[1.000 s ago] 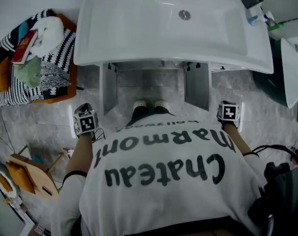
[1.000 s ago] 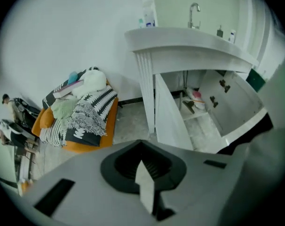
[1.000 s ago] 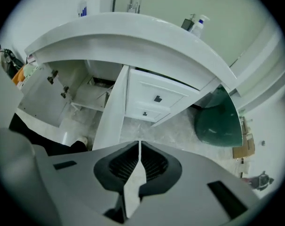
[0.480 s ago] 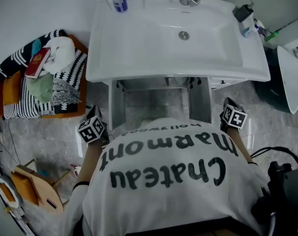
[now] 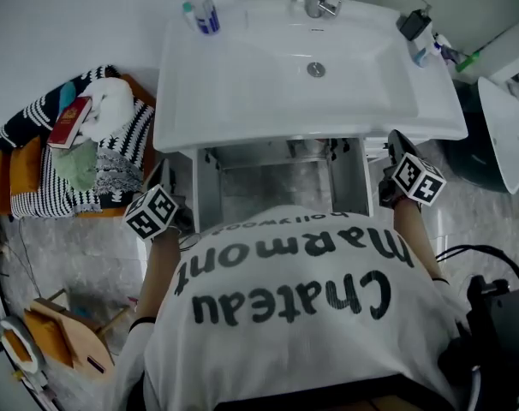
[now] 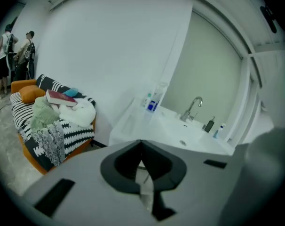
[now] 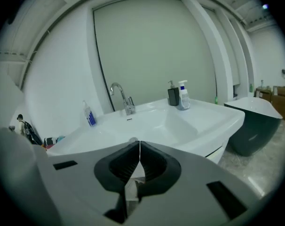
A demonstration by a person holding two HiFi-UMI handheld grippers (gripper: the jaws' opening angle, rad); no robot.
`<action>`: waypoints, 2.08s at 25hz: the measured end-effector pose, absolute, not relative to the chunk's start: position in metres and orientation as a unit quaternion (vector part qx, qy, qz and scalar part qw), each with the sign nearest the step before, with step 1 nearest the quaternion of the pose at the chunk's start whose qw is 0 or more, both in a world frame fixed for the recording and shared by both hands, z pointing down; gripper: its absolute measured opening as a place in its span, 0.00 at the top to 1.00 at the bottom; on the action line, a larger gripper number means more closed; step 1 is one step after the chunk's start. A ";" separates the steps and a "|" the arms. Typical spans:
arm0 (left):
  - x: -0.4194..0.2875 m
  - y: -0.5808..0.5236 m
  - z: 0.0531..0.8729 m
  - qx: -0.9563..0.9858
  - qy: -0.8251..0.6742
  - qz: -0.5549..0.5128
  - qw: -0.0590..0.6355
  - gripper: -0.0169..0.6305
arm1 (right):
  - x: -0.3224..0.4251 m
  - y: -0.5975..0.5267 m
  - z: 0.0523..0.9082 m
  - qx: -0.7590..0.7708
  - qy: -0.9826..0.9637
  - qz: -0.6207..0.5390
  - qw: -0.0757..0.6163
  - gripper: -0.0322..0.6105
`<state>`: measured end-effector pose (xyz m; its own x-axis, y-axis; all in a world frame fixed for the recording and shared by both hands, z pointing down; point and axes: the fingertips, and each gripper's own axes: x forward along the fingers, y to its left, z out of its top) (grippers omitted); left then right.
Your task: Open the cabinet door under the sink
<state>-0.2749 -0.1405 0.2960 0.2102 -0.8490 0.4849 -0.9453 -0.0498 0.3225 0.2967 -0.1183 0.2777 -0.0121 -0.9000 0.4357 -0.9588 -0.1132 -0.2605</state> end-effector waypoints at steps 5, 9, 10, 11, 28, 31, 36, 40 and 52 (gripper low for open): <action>-0.245 -0.154 0.257 0.759 -0.588 0.061 0.273 0.96 | 0.258 -0.134 0.237 0.668 -0.706 0.232 0.026 0.93; -0.217 -0.154 0.239 0.788 -0.549 0.056 0.273 0.96 | 0.228 -0.140 0.217 0.640 -0.740 0.201 0.044 0.93; -0.209 -0.154 0.236 0.795 -0.540 0.057 0.270 0.96 | 0.221 -0.142 0.213 0.634 -0.747 0.195 0.048 0.93; -0.203 -0.153 0.233 0.802 -0.531 0.059 0.267 0.96 | 0.215 -0.143 0.209 0.627 -0.753 0.191 0.050 0.93; -0.085 -0.140 0.244 0.862 -0.425 0.184 0.207 0.96 | 0.071 -0.138 0.208 0.461 -0.860 0.190 0.108 0.93; -0.073 -0.138 0.249 0.867 -0.411 0.214 0.181 0.96 | 0.062 -0.136 0.218 0.447 -0.864 0.194 0.131 0.93; -0.061 -0.134 0.259 0.868 -0.397 0.220 0.199 0.96 | 0.057 -0.132 0.234 0.441 -0.859 0.218 0.140 0.93; -0.056 -0.131 0.263 0.870 -0.390 0.224 0.203 0.96 | 0.059 -0.130 0.245 0.442 -0.854 0.232 0.147 0.93; -0.069 -0.121 0.293 0.854 -0.390 0.253 0.232 0.96 | 0.072 -0.124 0.277 0.452 -0.835 0.263 0.170 0.93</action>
